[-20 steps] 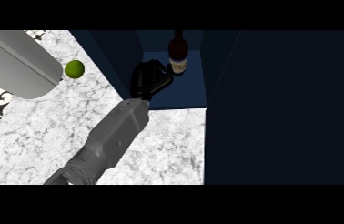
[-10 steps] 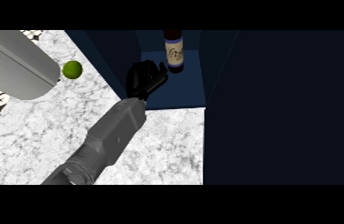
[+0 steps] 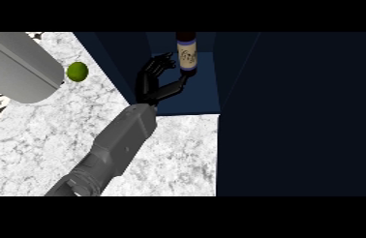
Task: Pick up the wine, place it into the cabinet and close the cabinet
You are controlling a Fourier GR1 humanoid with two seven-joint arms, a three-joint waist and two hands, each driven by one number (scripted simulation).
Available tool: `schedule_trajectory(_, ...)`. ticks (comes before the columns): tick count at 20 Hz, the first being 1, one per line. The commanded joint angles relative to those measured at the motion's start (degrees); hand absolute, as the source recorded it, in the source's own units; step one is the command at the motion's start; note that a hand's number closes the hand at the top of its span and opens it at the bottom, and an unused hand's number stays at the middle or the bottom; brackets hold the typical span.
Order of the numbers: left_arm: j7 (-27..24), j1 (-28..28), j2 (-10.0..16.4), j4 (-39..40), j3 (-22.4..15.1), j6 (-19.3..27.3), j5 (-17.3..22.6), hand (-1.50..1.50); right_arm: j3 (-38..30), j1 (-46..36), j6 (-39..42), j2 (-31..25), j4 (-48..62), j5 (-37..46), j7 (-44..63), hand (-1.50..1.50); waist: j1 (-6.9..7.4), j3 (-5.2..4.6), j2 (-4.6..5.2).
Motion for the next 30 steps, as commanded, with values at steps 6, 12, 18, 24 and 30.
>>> schedule_trajectory(6,-5.85,4.30,1.93,-4.82,0.60,1.71,-1.62,-1.50,1.18,2.27,-0.18,0.70,-1.65,1.70,-0.08,-1.50,2.39,0.70,-1.53)
schedule_trajectory(12,-2.68,11.63,2.81,-14.97,-4.18,3.59,-4.43,-1.50,-1.25,0.38,-0.32,-1.39,-1.53,-0.25,2.10,-1.50,4.22,0.75,-2.15)
schedule_trajectory(18,5.56,20.46,5.37,-35.24,-10.88,6.79,-8.33,-1.50,3.00,3.81,-0.69,1.45,-3.95,2.37,1.50,-1.50,4.45,0.78,-2.29)
schedule_trajectory(24,16.09,29.81,14.34,-60.99,-16.13,13.27,-10.31,-1.50,3.90,4.35,-2.45,1.72,-7.65,2.74,4.64,-1.50,4.74,0.78,-2.51)
schedule_trajectory(30,20.54,40.62,21.03,-82.22,-17.61,19.70,-14.93,-1.50,2.73,-0.39,-3.52,0.14,-7.64,1.19,7.51,-1.50,3.38,0.72,-1.75)
